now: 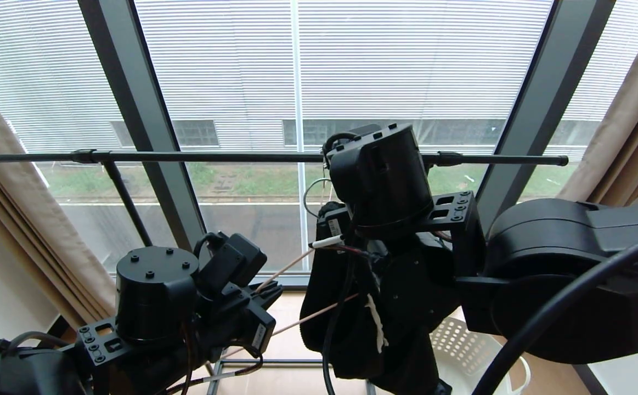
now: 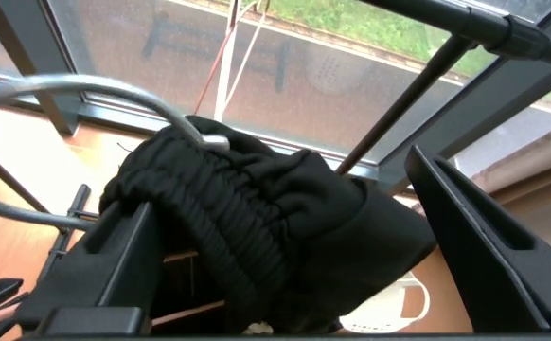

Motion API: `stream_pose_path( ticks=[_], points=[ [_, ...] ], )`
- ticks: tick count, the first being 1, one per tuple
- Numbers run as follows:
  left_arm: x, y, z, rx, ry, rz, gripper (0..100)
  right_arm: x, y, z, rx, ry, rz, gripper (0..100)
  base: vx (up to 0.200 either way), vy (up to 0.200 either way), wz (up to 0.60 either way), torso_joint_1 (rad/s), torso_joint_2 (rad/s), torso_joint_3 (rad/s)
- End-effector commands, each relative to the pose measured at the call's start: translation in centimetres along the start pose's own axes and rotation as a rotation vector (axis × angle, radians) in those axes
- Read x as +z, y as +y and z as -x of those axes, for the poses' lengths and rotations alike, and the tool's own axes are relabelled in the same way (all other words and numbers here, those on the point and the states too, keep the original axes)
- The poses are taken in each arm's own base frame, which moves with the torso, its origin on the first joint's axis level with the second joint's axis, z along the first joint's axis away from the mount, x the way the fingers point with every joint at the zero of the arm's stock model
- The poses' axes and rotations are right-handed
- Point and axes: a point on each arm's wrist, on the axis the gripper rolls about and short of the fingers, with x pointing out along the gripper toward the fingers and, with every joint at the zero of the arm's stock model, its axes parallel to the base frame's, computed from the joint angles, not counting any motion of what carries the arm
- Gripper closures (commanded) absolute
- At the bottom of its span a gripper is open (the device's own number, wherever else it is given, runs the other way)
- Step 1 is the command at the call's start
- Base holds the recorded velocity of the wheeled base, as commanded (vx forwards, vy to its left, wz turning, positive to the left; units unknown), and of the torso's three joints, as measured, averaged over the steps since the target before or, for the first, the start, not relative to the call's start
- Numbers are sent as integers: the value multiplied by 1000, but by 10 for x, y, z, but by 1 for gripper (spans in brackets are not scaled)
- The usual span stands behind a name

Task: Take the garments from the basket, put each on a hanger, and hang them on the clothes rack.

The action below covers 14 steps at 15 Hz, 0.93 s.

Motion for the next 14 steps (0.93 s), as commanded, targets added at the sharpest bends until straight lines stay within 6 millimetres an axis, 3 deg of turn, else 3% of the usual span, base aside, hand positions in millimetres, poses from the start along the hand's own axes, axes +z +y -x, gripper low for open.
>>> stream_pose_path(
  ticks=[1, 3, 8, 14],
  points=[
    [1, 0, 0, 1, -12, 1, 100, -6, 5, -4, 0, 14, 20, 0, 0, 0, 0, 0, 0, 0],
    [1, 1, 1, 4, -16, 3, 100, -6, 4, -4, 0, 14, 19, 0, 0, 0, 0, 0, 0, 0],
    [0, 8, -2, 31, -16, 14, 100, 0, -21, 17, 5, 1, 27, 0, 0, 0, 0, 0, 0, 0],
    [0, 10, -3, 38, -20, 41, 100, -5, -24, 21, 8, 10, 60, 0, 0, 0, 0, 0, 0, 0]
  ],
)
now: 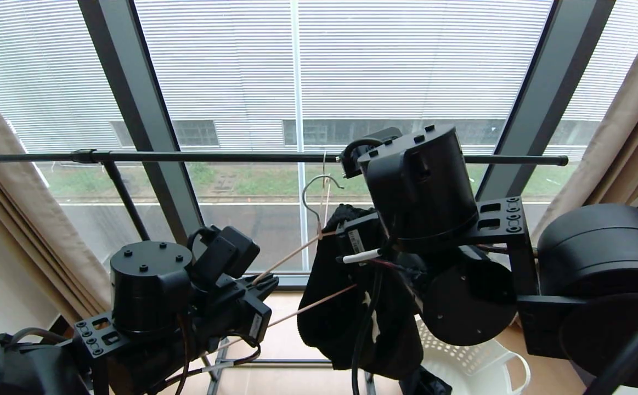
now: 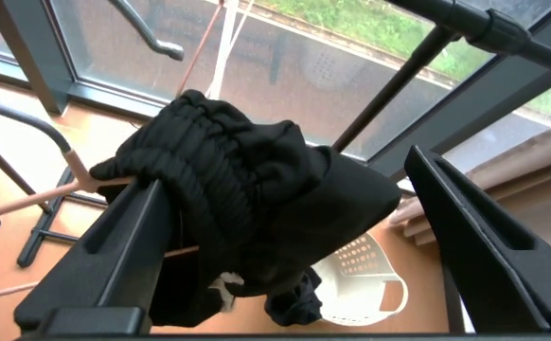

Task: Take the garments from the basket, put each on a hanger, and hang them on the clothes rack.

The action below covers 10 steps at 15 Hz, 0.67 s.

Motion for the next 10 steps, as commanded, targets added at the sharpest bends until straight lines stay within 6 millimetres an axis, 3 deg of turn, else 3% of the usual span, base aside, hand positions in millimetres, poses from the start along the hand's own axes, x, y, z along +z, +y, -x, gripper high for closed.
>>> stream_pose_path(
  ticks=[1, 6, 10],
  points=[
    [1, 0, 0, 2, -6, 14, 100, 0, -4, 5, 5, -4, 3, 0, 0, 0, 0, 0, 0, 0],
    [2, 0, 0, 1, -28, 18, 100, -12, -4, 18, 39, 5, 45, 0, 0, 0, 0, 0, 0, 0],
    [-4, 0, 5, -5, -46, 18, 100, -6, -37, 41, 159, -16, 67, 0, 0, 0, 0, 0, 0, 0]
  ],
)
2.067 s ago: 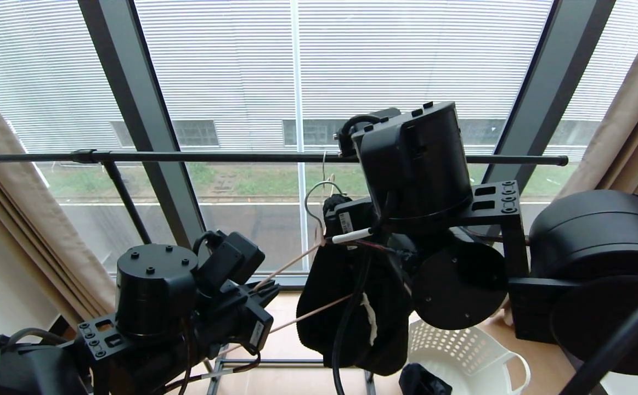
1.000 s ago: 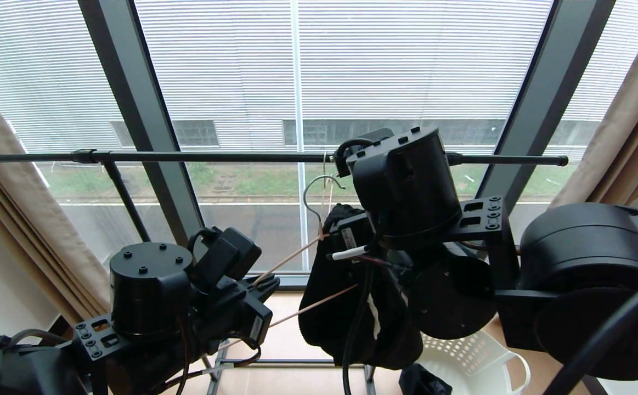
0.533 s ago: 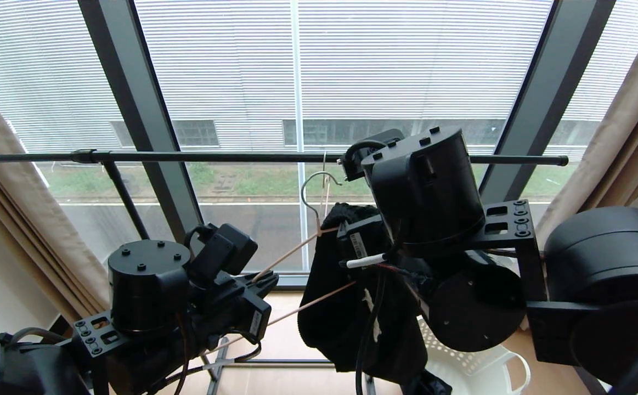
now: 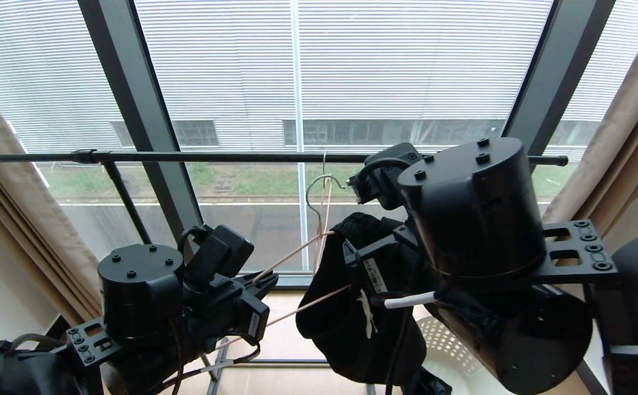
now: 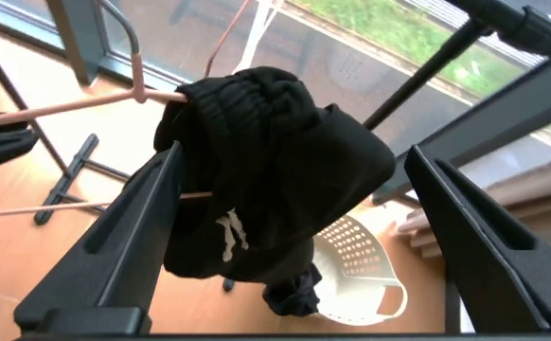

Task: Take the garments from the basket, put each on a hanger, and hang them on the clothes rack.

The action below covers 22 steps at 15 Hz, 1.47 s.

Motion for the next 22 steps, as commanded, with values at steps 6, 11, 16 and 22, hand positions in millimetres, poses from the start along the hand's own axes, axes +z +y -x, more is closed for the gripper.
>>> stream_pose_path(
  ticks=[6, 11, 16, 22],
  points=[
    [-9, -2, 8, -48, -8, -9, 100, -2, -104, 8, 302, -50, 240, 0, 0, 0, 0, 0, 0, 0],
    [-10, -5, 12, -88, -12, -24, 100, -13, -139, -8, 715, -45, 512, 0, 0, 0, 0, 0, 0, 0],
    [-8, -13, 15, -117, -54, -72, 100, -5, -158, -63, 1124, 20, 578, 0, 0, 0, 0, 0, 0, 0],
    [-9, -18, 17, -132, -64, -78, 100, -1, -136, -112, 1187, 57, 564, 0, 0, 0, 0, 0, 0, 0]
  ],
)
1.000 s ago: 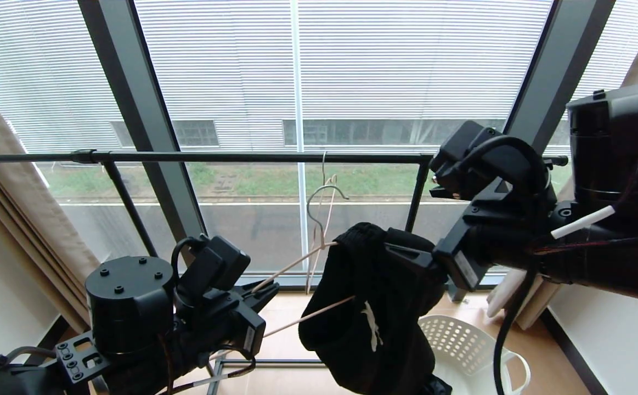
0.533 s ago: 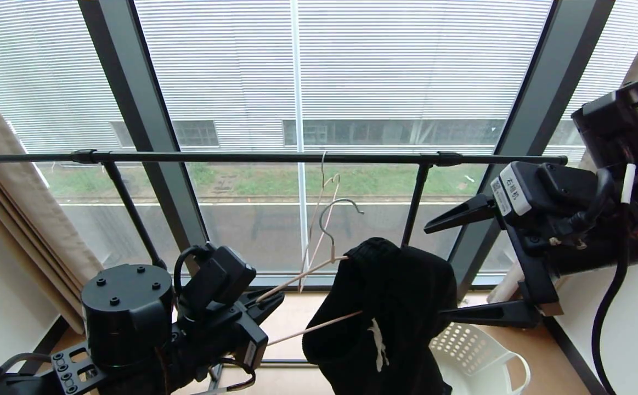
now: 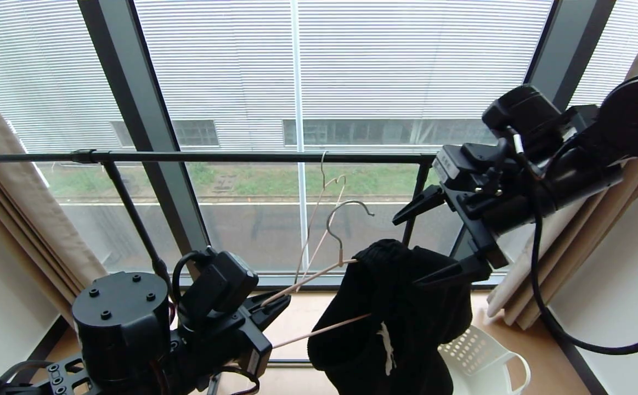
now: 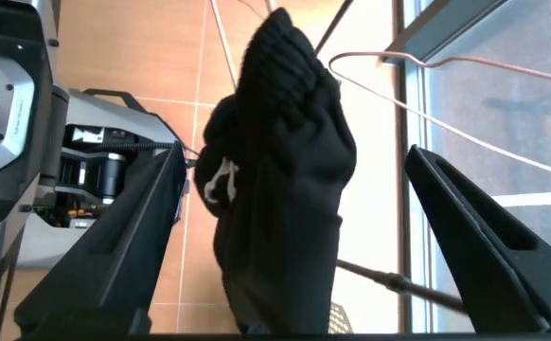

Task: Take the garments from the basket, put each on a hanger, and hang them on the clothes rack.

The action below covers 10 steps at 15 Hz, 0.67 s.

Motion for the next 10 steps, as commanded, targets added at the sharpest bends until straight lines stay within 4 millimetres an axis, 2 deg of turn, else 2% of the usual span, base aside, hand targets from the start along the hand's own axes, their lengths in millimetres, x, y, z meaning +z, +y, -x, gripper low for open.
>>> stream_pose_path(
  ticks=[1, 10],
  points=[
    [0, 0, 0, 0, -5, 1, 100, -10, -18, -28, 47, 19, -33, 0, 0, 0, 0, 0, 0, 0],
    [0, 0, -1, 1, -7, 0, 100, -21, -25, -45, 82, 37, -62, 0, 0, 0, 0, 0, 0, 0]
  ],
)
